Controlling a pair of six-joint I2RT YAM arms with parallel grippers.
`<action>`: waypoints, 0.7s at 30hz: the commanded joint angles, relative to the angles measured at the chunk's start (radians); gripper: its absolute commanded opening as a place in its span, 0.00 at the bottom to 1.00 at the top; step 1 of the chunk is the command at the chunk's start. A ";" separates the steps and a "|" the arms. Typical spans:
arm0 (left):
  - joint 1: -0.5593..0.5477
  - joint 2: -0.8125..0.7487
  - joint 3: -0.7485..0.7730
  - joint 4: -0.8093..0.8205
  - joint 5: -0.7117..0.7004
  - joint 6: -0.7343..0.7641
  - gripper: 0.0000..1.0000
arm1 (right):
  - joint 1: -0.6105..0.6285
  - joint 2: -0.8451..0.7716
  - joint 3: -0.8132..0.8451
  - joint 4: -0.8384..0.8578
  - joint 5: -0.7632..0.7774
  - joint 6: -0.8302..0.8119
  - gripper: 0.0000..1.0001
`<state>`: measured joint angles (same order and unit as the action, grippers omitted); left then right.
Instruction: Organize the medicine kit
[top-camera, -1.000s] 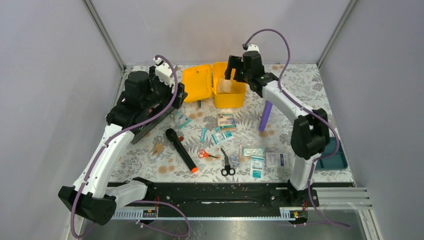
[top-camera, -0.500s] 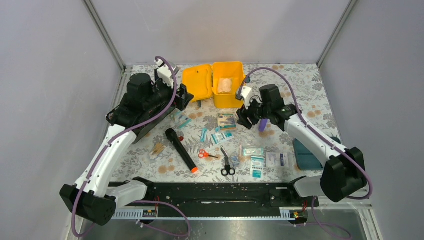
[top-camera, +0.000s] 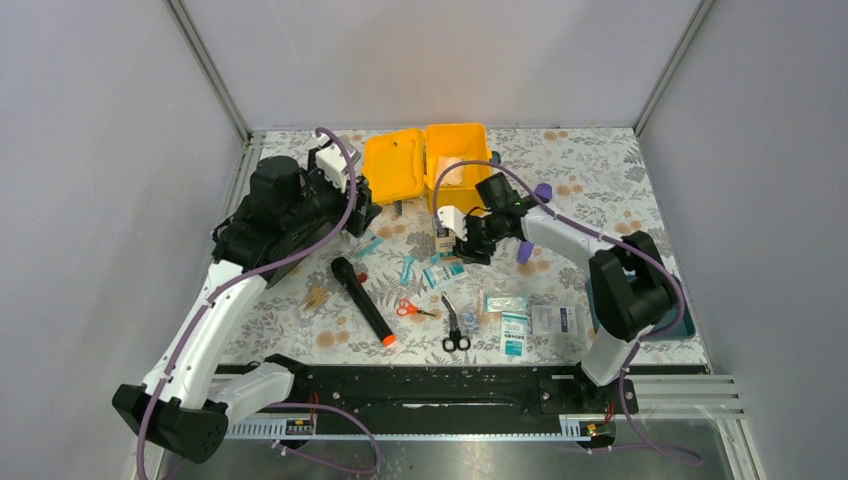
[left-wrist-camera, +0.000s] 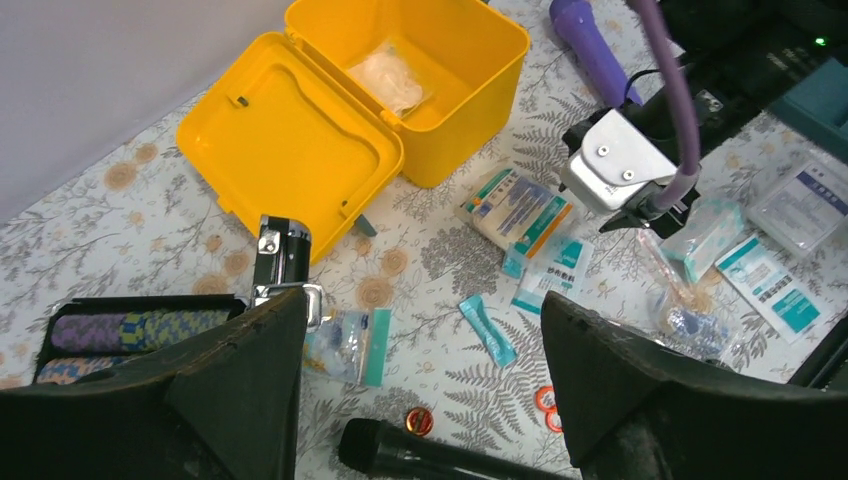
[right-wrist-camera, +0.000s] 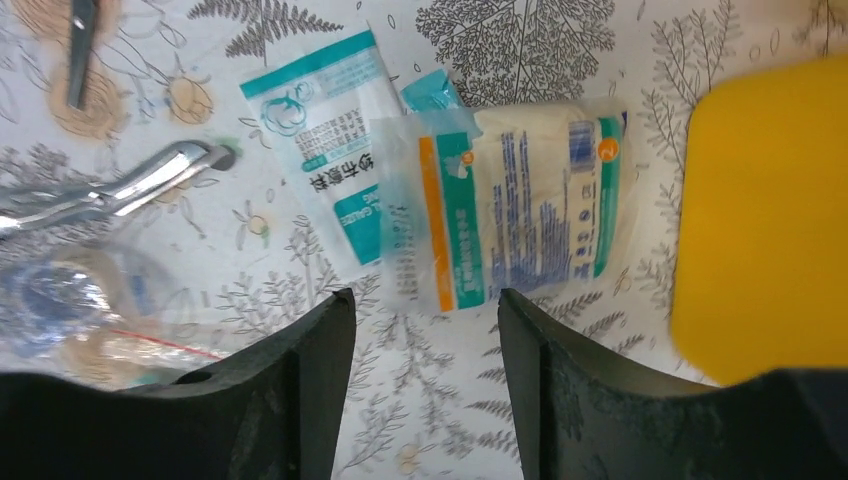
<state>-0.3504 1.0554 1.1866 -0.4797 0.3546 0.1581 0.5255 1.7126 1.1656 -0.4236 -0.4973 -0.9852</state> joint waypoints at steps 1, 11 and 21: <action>-0.001 -0.050 0.011 -0.022 -0.040 0.061 0.86 | 0.021 0.086 0.085 -0.072 0.027 -0.238 0.62; -0.002 -0.068 0.003 -0.034 -0.045 0.070 0.86 | 0.038 0.272 0.249 -0.234 0.188 -0.373 0.64; -0.001 -0.073 -0.020 -0.020 -0.049 0.072 0.87 | 0.058 0.369 0.322 -0.340 0.254 -0.452 0.47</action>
<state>-0.3504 1.0008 1.1820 -0.5369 0.3244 0.2184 0.5583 2.0609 1.4799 -0.6891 -0.2794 -1.3663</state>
